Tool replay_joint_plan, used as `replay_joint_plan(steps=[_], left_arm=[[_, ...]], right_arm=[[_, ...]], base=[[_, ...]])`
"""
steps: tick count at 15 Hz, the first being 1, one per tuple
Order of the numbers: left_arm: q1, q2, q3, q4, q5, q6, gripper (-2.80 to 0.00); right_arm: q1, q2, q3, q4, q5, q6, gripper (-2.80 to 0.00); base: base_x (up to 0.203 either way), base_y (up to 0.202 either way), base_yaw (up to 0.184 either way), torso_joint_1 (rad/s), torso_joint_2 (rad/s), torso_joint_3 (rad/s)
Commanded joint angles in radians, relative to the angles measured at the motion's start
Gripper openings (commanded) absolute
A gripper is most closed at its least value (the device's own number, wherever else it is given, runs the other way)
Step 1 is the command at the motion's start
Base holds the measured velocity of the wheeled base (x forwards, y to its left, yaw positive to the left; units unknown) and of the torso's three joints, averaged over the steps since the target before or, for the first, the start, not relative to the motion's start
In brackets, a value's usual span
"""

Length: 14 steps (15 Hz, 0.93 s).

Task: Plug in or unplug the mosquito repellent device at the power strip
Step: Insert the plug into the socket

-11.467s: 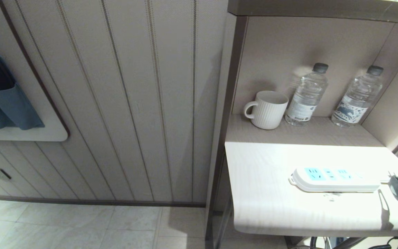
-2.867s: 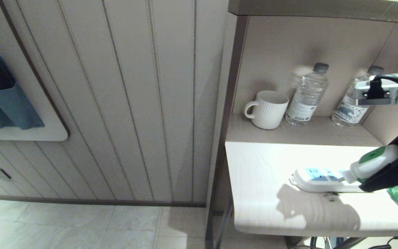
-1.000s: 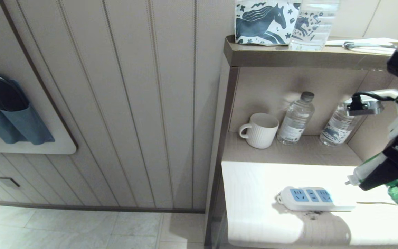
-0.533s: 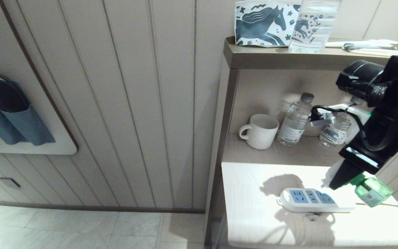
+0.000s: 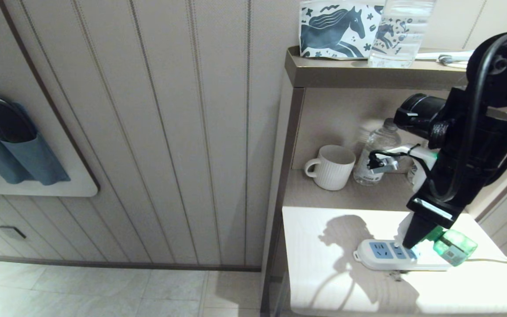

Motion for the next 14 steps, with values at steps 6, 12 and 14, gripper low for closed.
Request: replay_joint_plan(steps=[6, 12, 14], left_arm=[[0.0, 0.0, 0.0, -0.001, -0.001, 0.001, -2.8], [0.0, 0.0, 0.0, -0.001, -0.001, 0.001, -2.8], [0.0, 0.0, 0.0, -0.001, -0.001, 0.001, -2.8]], right_arm=[[0.018, 0.056, 0.0, 0.048, 0.005, 0.008, -2.8], [0.008, 0.091, 0.0, 0.048, 0.006, 0.032, -2.8], [0.003, 0.089, 0.0, 0.046, 0.007, 0.032, -2.8]], base=[[0.0, 0.0, 0.0, 0.0, 0.0, 0.0], [0.0, 0.0, 0.0, 0.0, 0.0, 0.0], [0.0, 0.0, 0.0, 0.0, 0.0, 0.0]])
